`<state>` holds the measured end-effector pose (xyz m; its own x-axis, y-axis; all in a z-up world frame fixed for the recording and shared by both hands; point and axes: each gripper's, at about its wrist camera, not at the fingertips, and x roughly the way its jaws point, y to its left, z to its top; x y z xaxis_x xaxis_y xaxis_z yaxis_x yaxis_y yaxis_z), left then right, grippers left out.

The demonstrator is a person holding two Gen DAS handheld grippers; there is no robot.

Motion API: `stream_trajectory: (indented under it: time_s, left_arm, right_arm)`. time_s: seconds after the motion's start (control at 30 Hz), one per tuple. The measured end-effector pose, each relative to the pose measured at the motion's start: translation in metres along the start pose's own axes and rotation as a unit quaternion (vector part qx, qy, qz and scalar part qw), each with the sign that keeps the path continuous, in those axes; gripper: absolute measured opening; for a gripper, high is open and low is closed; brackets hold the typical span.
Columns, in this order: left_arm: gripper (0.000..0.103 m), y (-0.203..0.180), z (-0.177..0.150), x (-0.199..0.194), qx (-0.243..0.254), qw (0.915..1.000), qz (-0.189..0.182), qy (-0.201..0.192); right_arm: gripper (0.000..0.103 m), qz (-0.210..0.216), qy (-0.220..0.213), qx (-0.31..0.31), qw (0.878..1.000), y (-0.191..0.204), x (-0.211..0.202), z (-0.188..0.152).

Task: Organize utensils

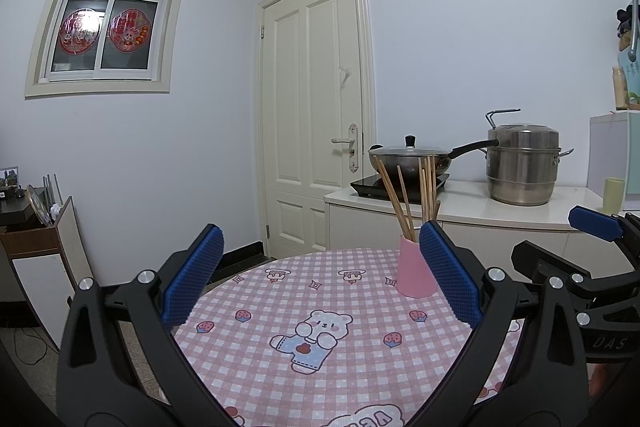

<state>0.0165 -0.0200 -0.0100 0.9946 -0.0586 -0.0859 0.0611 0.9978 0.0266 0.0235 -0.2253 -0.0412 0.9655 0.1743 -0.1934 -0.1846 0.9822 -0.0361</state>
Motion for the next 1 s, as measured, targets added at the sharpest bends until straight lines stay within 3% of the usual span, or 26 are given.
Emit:
stream_trajectory:
  time_s: [1.0]
  left_arm:
    - [0.096, 0.0017, -0.0003, 0.0014, -0.001, 1.0, 0.002, 0.0]
  right_arm:
    - [0.095, 0.004, 0.002, -0.006, 1.0, -0.0049, 0.0058, 0.0009]
